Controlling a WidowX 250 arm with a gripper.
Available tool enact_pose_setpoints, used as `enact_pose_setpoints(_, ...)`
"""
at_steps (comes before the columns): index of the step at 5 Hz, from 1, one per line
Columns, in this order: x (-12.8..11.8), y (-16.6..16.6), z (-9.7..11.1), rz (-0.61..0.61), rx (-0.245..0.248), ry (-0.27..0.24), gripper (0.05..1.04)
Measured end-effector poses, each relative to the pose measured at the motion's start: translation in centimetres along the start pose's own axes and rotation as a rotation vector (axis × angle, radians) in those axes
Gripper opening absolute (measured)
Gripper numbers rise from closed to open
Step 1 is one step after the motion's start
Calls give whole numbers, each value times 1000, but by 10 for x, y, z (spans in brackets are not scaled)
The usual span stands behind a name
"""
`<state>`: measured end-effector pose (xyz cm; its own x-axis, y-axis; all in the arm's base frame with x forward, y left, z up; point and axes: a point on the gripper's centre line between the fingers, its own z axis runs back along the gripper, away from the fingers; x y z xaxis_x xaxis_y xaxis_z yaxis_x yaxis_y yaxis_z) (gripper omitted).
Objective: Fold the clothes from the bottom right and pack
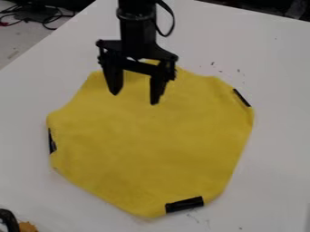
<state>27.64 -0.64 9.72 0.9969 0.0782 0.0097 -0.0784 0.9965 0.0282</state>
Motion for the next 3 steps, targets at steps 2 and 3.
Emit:
enact_pose_setpoints(2,-41,-28,-7,-336,-137,-109,999)
enact_pose_setpoints(3,-49,-46,-27,-591,-241,-163,999)
